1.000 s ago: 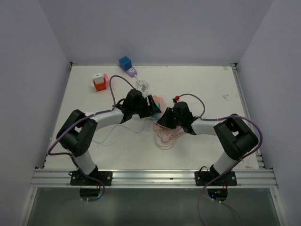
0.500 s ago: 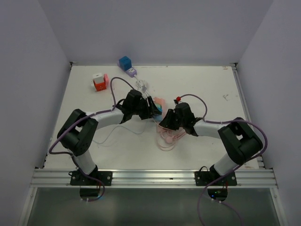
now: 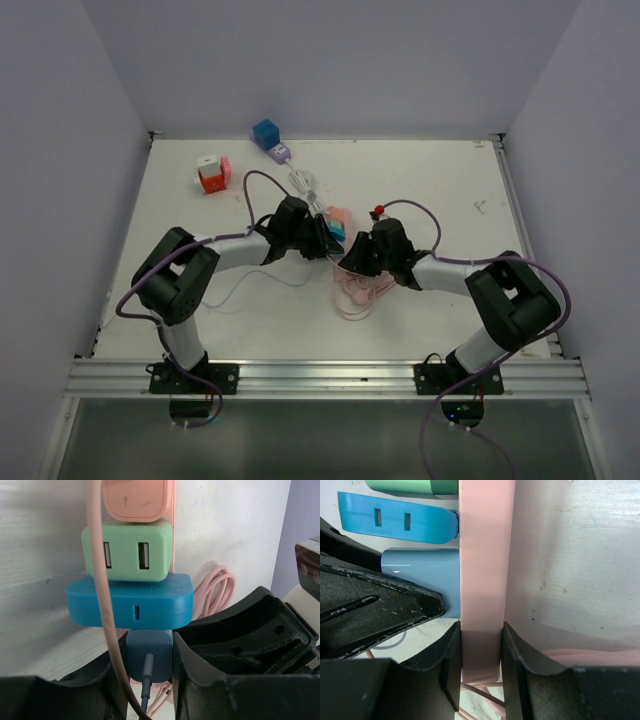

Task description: Pull the plug off the socket

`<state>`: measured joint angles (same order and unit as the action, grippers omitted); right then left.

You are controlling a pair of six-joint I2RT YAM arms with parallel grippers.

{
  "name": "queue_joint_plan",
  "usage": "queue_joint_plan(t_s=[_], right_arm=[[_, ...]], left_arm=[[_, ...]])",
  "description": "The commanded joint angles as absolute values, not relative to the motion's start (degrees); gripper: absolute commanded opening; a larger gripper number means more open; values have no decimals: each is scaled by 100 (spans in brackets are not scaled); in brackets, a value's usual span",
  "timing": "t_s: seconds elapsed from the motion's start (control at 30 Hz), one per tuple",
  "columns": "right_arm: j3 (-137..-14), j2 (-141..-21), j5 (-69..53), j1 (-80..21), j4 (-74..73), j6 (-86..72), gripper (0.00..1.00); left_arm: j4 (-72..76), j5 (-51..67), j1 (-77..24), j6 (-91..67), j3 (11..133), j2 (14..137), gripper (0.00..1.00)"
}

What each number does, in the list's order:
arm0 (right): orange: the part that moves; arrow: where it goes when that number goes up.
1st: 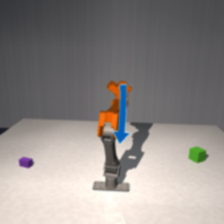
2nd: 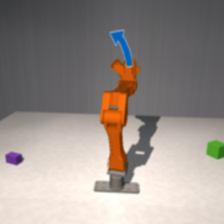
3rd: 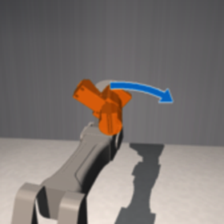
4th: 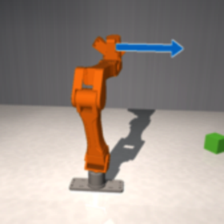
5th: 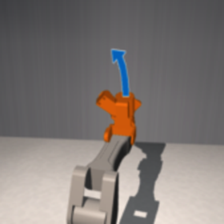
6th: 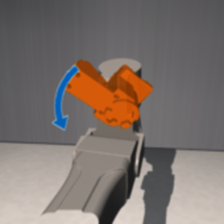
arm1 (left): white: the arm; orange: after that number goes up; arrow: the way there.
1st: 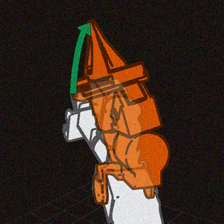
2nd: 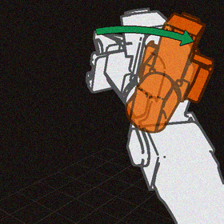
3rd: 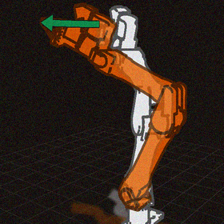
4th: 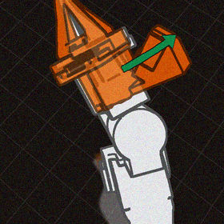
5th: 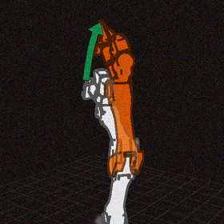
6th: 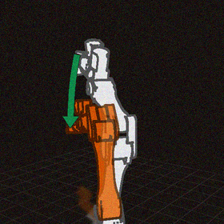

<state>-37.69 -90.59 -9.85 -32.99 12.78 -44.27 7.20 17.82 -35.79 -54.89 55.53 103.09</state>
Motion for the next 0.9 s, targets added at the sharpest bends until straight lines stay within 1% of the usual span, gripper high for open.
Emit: queue_joint_plan(t_s=[0.0, 0.07, 0.1, 0.3, 0.43, 0.87], right_arm=[[-3806, -8692, -791, -3340, 1626, -4245, 0], [-3788, -8675, -695, -3340, 1582, -4219, 0], [-3771, -8684, -668, -3340, 1565, -4210, 0], [-3499, -8587, -203, -3191, 1477, -4280, 0], [-3358, -8587, -149, -2945, 1511, -4307, 0], [-3428, -8780, 106, -2883, 1371, -4184, 0]], left_arm=[[941, 1819, -3630, -5528, 5687, 10231, 15], [949, 1802, -3621, -5537, 5616, 10169, 7], [941, 1776, -3630, -5537, 5564, 10091, 0], [712, 1600, -3534, -5563, 5310, 9704, 0], [721, 1643, -3454, -5660, 5133, 9501, 0], [326, 1512, -3322, -5854, 5027, 9150, 0]])
